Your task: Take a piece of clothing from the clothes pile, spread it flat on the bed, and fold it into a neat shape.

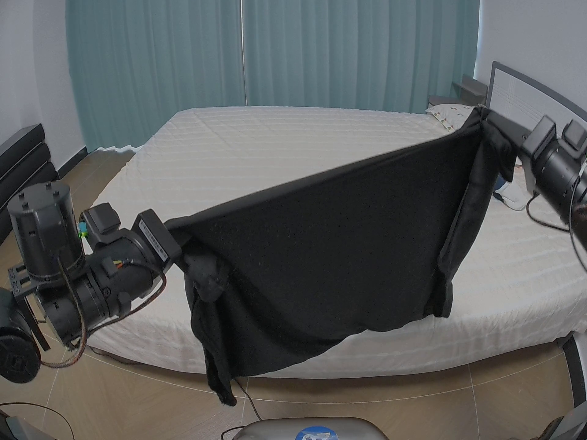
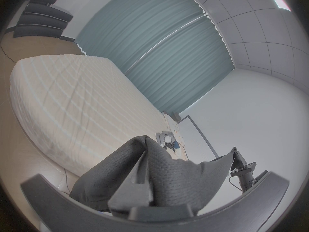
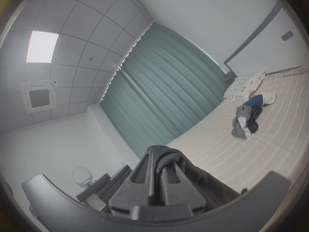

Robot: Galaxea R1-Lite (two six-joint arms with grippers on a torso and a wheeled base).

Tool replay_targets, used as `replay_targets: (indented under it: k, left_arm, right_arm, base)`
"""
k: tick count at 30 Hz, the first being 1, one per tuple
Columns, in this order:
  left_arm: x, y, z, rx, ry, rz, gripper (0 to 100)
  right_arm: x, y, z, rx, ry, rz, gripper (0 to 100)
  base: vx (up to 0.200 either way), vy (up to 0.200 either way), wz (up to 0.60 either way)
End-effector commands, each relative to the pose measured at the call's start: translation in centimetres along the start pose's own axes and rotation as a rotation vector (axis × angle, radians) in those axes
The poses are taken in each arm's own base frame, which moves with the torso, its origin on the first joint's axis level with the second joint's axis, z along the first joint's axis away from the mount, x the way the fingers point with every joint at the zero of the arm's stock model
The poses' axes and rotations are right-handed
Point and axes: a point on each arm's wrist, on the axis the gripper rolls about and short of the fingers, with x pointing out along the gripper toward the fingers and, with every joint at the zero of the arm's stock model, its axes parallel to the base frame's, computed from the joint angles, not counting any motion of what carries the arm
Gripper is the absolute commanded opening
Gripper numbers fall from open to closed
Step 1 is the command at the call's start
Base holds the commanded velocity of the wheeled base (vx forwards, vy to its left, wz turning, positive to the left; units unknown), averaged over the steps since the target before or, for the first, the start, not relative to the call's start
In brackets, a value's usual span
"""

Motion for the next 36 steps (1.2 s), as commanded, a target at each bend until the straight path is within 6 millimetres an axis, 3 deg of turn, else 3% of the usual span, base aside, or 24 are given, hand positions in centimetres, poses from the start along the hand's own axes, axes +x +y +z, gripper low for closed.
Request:
replay_targets:
  k: [1,6,11,13,14,17,22,25,31,33,36]
  left_arm:
    - [1.6,-0.8,3.0,-0.007,-0.078,0.02,0]
    - [5.1,0.7,3.1,-0.014,-0.066,0.09,0]
    - [8.3,2.2,2.9,-0.022,-0.046,0.145,0]
    - [8.7,2.4,2.8,-0.022,-0.042,0.149,0]
    - [10.4,3.2,2.7,-0.023,-0.035,0.174,0]
    - [11.7,4.0,2.6,-0.027,-0.032,0.195,0]
    - [16.8,6.3,2.1,-0.068,-0.047,0.212,0]
    - [18.5,7.0,1.8,-0.073,-0.05,0.217,0]
    - [20.7,8.6,0.8,-0.072,-0.031,0.242,0]
    - [20.7,8.6,0.8,-0.072,-0.031,0.242,0]
    - [22.8,10.1,-0.3,-0.068,-0.02,0.261,0]
  right_arm:
    - [2.9,1.1,4.0,-0.016,-0.1,-0.008,0]
    - [7.5,-2.5,1.1,-0.035,-0.027,-0.117,0]
    - [10.9,-6.7,-1.8,-0.033,0.013,-0.206,0]
    - [11.2,-7.0,-2.1,-0.032,0.01,-0.207,0]
    - [12.4,-8.4,-3.1,-0.033,-0.017,-0.208,0]
    - [13.3,-9.2,-4.0,-0.043,-0.037,-0.193,0]
    - [15.8,-11.2,-6.0,-0.058,-0.042,-0.196,0]
    - [16.8,-12.6,-6.4,-0.081,-0.047,-0.218,0]
    - [18.4,-16.6,-8.0,-0.105,-0.03,-0.284,0]
    - [18.4,-16.6,-8.0,-0.105,-0.03,-0.284,0]
    - [19.4,-18.9,-10.4,-0.105,0.0,-0.31,0]
  base:
    - [0.0,0.0,0.0]
    - [0.0,0.0,0.0]
    - [0.04,0.0,0.0]
    - [0.2,0.0,0.0]
    - [0.2,0.0,0.0]
    - [0.2,0.0,0.0]
    - [0.2,0.0,0.0]
    - [0.2,0.0,0.0]
    - [0.2,0.0,0.0]
    - [0.2,0.0,0.0]
    - [0.2,0.0,0.0]
